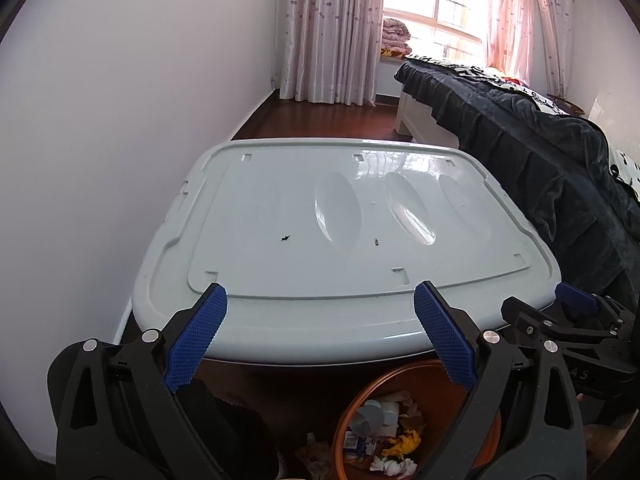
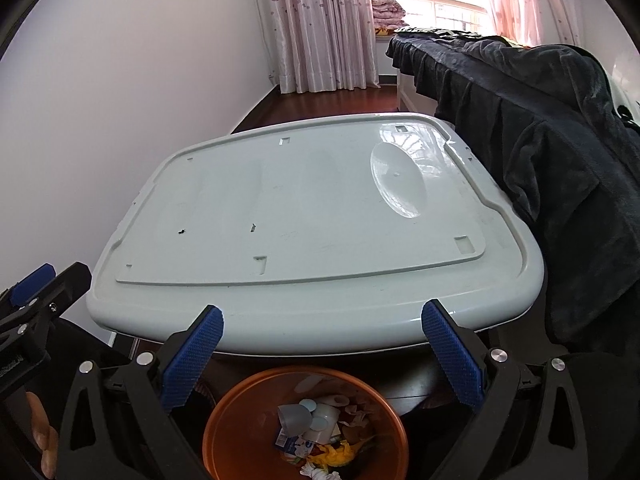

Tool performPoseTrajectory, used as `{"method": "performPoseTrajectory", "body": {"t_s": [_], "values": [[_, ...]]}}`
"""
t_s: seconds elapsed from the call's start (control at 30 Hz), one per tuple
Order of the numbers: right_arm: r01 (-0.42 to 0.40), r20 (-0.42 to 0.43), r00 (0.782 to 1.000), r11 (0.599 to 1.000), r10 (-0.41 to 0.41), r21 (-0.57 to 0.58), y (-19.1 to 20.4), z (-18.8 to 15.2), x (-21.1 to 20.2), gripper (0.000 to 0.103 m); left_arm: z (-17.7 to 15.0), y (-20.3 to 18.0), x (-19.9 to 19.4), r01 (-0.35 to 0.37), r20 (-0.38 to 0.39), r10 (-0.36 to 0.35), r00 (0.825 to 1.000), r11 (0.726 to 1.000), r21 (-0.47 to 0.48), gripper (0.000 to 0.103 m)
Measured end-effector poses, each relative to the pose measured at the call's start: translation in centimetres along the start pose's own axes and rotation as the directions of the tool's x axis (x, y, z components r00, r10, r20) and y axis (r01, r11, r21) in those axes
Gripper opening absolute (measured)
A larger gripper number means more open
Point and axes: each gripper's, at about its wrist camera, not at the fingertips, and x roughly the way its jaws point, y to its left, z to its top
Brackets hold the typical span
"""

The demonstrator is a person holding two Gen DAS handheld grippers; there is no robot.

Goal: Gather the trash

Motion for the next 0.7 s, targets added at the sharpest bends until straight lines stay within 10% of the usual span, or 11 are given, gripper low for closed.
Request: {"method": "performPoseTrajectory", "body": {"t_s": [0.7], "values": [[0.002, -0.005, 1.000, 1.000, -0.002, 0.003, -0.4, -0.1, -0.1, 0.098, 0.0, 1.4, 1.1, -0.008, -0.034, 0.006, 0.999, 0.999, -0.053, 0.092]]}}
